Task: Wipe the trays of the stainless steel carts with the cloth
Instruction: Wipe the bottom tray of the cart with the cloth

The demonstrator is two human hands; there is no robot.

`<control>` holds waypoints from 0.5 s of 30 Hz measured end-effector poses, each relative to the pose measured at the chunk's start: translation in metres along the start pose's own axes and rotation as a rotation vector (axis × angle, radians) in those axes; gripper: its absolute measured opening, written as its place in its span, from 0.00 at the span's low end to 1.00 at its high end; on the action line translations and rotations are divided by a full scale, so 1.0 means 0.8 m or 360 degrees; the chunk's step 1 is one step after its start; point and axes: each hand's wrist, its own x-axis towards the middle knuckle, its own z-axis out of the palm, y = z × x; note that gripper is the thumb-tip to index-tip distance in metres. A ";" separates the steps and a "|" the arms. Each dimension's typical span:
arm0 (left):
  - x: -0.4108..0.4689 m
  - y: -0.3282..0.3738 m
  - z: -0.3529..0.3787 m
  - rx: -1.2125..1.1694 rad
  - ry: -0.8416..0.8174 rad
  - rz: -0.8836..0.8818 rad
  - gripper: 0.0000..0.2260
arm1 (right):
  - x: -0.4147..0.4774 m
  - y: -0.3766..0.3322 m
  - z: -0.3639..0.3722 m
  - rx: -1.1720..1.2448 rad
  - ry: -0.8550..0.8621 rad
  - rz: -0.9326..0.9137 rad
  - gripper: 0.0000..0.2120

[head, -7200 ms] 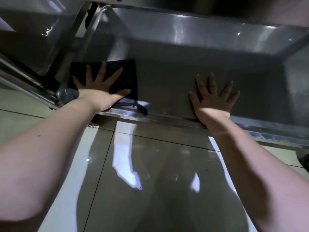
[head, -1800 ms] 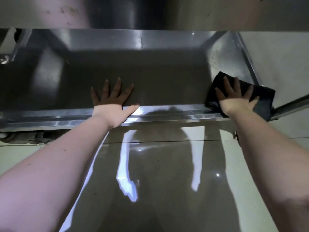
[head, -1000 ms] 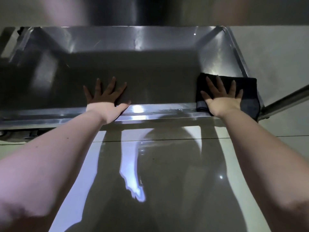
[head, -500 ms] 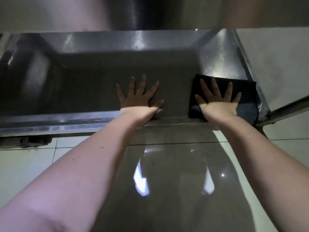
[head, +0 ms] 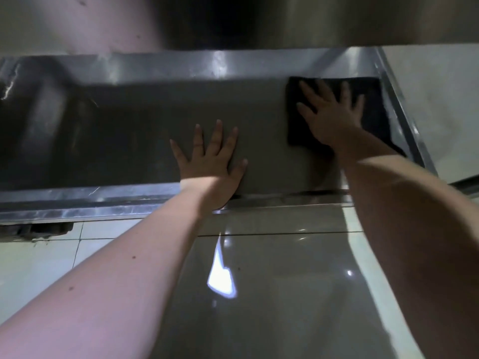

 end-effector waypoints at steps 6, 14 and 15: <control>0.005 0.004 0.007 0.0058 -0.0020 0.0004 0.28 | -0.076 0.012 0.013 0.0019 -0.0007 0.0219 0.26; 0.005 0.000 0.002 0.0001 -0.0007 0.0009 0.27 | -0.145 -0.017 0.029 -0.0051 -0.0159 -0.0220 0.27; 0.006 0.000 0.002 0.0001 -0.0010 0.0003 0.27 | -0.138 0.006 0.024 -0.0056 -0.0152 -0.0071 0.28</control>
